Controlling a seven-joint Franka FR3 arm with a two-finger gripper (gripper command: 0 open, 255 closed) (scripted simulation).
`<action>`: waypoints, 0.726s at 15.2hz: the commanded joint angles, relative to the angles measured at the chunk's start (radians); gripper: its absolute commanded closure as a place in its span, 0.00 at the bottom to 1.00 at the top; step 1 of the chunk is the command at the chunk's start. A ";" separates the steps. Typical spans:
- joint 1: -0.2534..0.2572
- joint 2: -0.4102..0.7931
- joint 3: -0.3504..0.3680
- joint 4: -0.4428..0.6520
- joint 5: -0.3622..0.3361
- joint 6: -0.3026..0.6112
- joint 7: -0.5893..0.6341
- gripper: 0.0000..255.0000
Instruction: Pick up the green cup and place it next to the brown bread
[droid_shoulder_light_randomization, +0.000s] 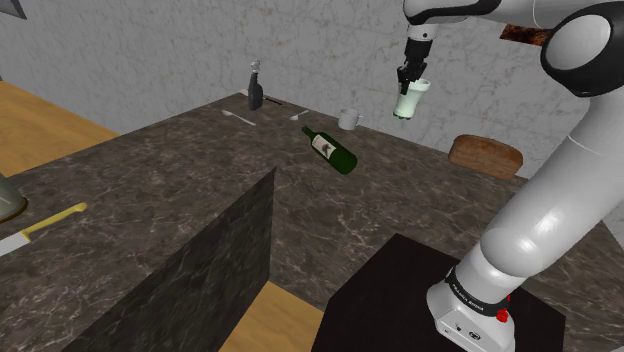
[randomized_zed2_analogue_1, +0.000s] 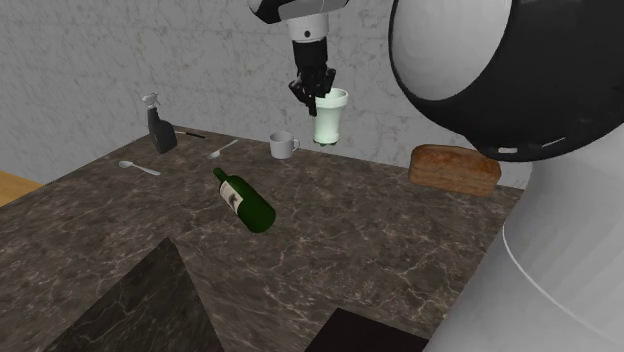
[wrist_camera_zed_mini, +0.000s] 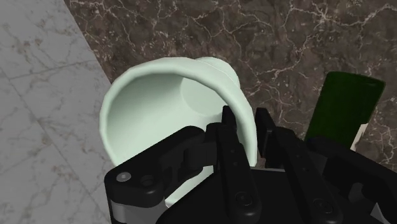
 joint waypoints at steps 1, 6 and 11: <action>-0.017 -0.043 -0.017 -0.048 -0.014 0.013 -0.032 1.00; -0.061 -0.134 -0.065 -0.144 -0.049 0.035 -0.114 1.00; -0.108 -0.204 -0.120 -0.208 -0.083 0.050 -0.205 1.00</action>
